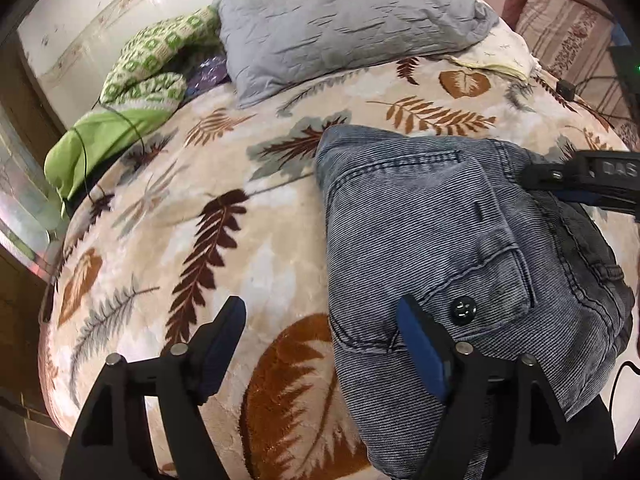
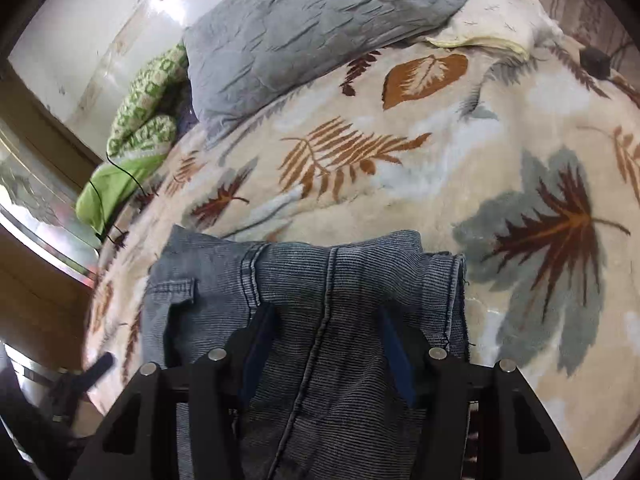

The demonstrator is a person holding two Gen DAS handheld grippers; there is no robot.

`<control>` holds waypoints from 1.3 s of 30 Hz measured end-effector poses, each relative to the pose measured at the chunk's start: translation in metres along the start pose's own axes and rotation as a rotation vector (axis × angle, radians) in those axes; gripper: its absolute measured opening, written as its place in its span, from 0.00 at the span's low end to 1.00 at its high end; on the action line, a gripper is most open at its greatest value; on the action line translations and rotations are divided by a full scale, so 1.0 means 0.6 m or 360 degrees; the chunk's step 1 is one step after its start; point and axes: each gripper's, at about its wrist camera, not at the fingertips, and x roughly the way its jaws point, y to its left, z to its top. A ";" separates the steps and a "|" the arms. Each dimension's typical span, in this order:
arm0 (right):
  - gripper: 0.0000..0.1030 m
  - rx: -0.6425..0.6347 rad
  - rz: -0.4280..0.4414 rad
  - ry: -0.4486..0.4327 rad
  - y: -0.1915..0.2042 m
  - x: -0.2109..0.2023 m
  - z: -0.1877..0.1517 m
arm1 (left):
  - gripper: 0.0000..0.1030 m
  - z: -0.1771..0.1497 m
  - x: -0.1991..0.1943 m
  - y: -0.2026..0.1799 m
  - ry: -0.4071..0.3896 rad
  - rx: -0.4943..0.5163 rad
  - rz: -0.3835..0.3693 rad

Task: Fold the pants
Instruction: 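Open the right gripper and withdraw it from the folded jeans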

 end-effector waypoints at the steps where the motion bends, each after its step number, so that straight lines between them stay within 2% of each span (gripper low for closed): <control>1: 0.56 -0.0005 -0.0008 0.0003 0.000 -0.006 -0.002 | 0.77 -0.001 -0.003 0.003 0.0004 -0.0005 -0.0006; 6: 0.56 0.0080 0.0102 -0.0014 -0.024 -0.067 -0.034 | 0.77 -0.015 -0.020 0.017 0.0011 -0.0033 0.0002; 11: 0.56 -0.0004 0.0135 -0.0018 -0.006 -0.115 -0.087 | 0.77 -0.027 -0.035 0.015 -0.0011 -0.0037 -0.0031; 15: 0.56 -0.0106 0.0043 0.0067 0.013 -0.102 -0.113 | 0.77 -0.037 -0.016 0.003 0.0056 -0.0003 -0.0022; 17: 0.57 -0.0080 0.0014 0.0178 0.006 -0.075 -0.123 | 0.77 -0.040 -0.010 0.001 0.0068 -0.0011 -0.0025; 22: 0.57 -0.0017 0.0015 0.0177 0.002 -0.082 -0.126 | 0.78 -0.026 -0.010 -0.013 0.0129 0.0080 0.0055; 25: 0.57 0.0014 0.0046 0.0165 -0.004 -0.110 -0.122 | 0.78 -0.018 -0.035 -0.016 0.0086 0.0098 0.0078; 33: 0.61 0.0080 0.0027 0.0035 -0.031 -0.193 -0.102 | 0.78 0.035 -0.105 -0.031 -0.0102 0.0064 0.0006; 39: 0.61 0.0072 0.0027 0.0025 -0.028 -0.195 -0.090 | 0.78 0.063 -0.094 -0.043 -0.0091 0.0046 -0.0056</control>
